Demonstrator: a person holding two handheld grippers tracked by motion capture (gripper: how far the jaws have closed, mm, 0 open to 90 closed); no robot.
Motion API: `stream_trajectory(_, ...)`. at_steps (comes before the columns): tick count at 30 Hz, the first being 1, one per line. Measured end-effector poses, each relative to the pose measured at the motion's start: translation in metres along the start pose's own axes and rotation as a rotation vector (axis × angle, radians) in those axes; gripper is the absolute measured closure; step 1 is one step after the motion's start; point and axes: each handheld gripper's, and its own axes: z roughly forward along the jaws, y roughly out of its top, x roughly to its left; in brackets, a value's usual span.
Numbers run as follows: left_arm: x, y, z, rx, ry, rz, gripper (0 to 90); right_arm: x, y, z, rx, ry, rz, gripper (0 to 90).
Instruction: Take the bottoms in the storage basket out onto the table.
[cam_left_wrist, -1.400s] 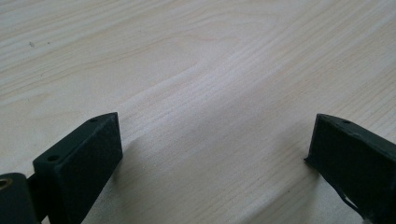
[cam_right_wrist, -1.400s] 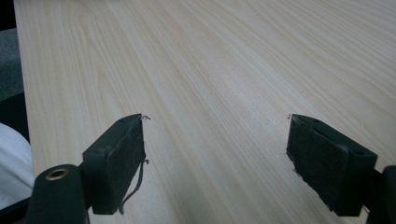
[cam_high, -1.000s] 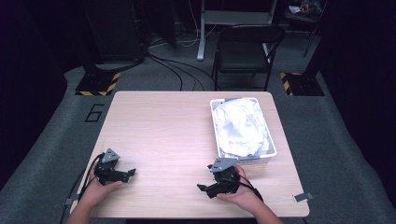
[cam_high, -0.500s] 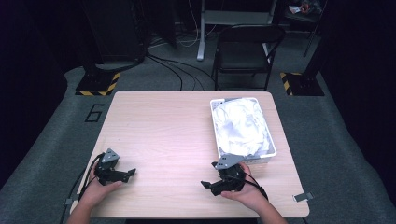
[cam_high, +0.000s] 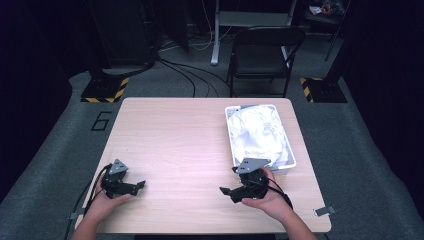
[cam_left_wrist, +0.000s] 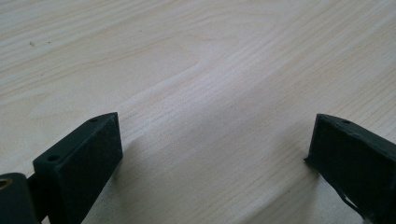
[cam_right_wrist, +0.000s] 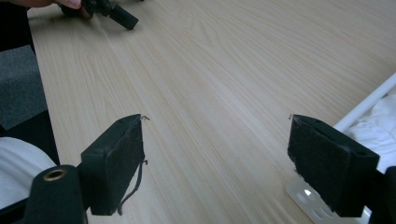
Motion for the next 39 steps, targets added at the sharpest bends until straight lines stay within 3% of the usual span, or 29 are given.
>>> stream_trajectory(15, 0.000, 0.000, 0.000, 0.000, -0.001, 0.000, 2.6, -0.015, 0.018, -0.017, 0.005, -0.028, 0.022, 14.5)
stream_trajectory(39, 0.000, 0.000, 0.000, 0.000, 0.000, 0.001, 2.6, -0.045, 0.039, -0.023, 0.014, -0.105, 0.048, 14.1)
